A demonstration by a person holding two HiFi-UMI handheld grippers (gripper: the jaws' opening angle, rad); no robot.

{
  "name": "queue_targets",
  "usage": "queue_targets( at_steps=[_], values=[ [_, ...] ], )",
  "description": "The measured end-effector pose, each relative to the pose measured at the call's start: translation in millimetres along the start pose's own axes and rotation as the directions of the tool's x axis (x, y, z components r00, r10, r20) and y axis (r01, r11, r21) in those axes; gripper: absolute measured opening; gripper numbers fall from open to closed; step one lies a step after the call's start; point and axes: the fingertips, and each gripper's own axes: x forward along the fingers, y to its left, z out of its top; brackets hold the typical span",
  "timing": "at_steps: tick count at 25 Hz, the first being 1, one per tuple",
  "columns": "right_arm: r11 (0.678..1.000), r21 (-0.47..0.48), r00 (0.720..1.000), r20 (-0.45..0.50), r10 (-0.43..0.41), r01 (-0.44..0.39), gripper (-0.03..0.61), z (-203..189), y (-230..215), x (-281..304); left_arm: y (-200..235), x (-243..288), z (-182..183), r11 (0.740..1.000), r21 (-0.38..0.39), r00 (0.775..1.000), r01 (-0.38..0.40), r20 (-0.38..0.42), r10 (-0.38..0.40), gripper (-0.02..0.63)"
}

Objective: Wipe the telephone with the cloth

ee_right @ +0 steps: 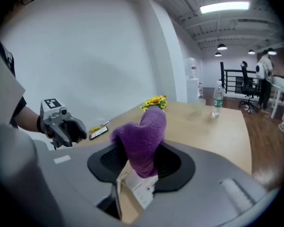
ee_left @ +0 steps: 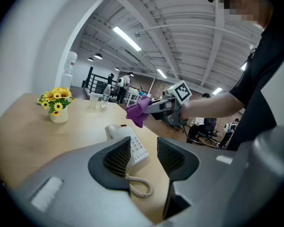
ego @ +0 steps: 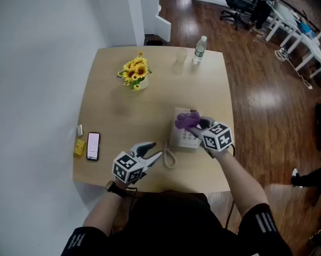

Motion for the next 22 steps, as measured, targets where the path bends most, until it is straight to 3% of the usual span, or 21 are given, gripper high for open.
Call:
queue_targets(
  at_steps=[7, 13, 22],
  values=[
    [0.978, -0.208, 0.987, -0.148, -0.064, 0.032, 0.161, 13.9, -46.2, 72.9, 6.9, 11.7, 2.3, 1.000, -0.022, 1.000, -0.014, -0.007, 0.014, 0.170],
    [0.940, -0.339, 0.944, -0.299, -0.139, 0.031, 0.161, -19.5, -71.2, 107.8, 9.9, 10.3, -5.9, 0.999, -0.043, 0.999, -0.034, -0.027, 0.033, 0.170],
    [0.935, -0.354, 0.953, -0.295, -0.074, -0.037, 0.158, -50.8, -42.1, 100.3, 19.2, 9.6, -9.4, 0.996, -0.061, 0.998, -0.059, -0.037, 0.057, 0.170]
  ],
)
